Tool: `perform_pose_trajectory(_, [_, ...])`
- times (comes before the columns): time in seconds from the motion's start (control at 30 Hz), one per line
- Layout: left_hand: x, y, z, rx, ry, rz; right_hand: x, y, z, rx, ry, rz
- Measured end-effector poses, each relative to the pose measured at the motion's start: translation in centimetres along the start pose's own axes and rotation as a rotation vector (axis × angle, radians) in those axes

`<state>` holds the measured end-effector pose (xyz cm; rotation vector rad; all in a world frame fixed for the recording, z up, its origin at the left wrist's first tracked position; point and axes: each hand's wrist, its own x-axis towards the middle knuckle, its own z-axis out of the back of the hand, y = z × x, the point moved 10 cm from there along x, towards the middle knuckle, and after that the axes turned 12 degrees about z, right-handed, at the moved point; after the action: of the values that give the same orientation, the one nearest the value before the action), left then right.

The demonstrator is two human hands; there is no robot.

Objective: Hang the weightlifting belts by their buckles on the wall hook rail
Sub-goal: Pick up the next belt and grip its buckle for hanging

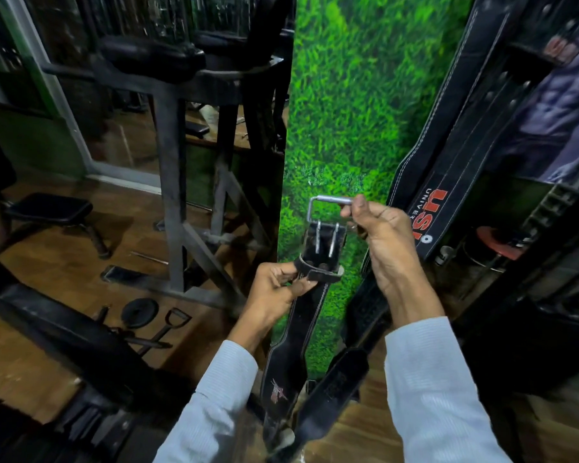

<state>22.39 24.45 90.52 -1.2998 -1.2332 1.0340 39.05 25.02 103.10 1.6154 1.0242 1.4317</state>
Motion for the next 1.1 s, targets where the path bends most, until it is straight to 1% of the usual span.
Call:
perform_pose_trajectory(0.13, [1.7,-2.6,-0.8,-0.003,0.008,-0.027,2.2,1.5,-0.8,0.071,0.01,0.072])
perform_pose_trajectory(0.2, [2.4,-4.0,-0.8,-0.076,0.0,-0.001,3.9,3.4,-0.7,0.051,0.017,0.125])
perform_pose_trajectory(0.27, [3.2,-5.9,0.3,-0.186,-0.075,0.012,5.6,5.3,-0.3,0.047,0.017,0.17])
perform_pose_trajectory(0.33, [4.0,-10.5,1.7,-0.25,-0.198,-0.083,7.4,7.4,0.3,0.047,0.016,0.217])
perform_pose_trajectory(0.4, [5.0,-16.8,1.7,-0.196,-0.264,-0.246,9.1,9.6,0.6,0.046,0.008,0.254])
perform_pose_trajectory(0.5, [6.7,-25.6,-1.7,-0.026,-0.215,-0.46,11.5,12.6,0.7,0.041,0.016,0.334])
perform_pose_trajectory(0.6, [9.2,-30.4,-4.1,0.091,-0.221,-0.571,13.6,15.3,1.3,0.005,0.039,0.391])
perform_pose_trajectory(0.67, [11.1,-32.6,-4.9,0.125,-0.217,-0.603,14.9,17.6,1.9,-0.082,0.054,0.441])
perform_pose_trajectory(0.73, [12.5,-35.3,-5.4,0.141,-0.245,-0.644,16.0,20.7,2.5,-0.221,0.064,0.549])
perform_pose_trajectory(0.83, [13.3,-39.2,-5.8,0.186,-0.338,-0.705,18.0,25.7,2.6,-0.46,0.084,0.759])
perform_pose_trajectory(0.9, [13.1,-42.0,-6.3,0.284,-0.418,-0.771,19.7,28.6,2.4,-0.642,0.075,0.874])
perform_pose_trajectory(1.03, [13.7,-46.5,-6.8,0.447,-0.584,-0.816,23.7,31.7,2.2,-0.945,-0.022,0.918])
perform_pose_trajectory(1.1, [14.2,-48.1,-7.0,0.538,-0.658,-0.828,25.4,32.5,1.6,-1.021,-0.06,0.936])
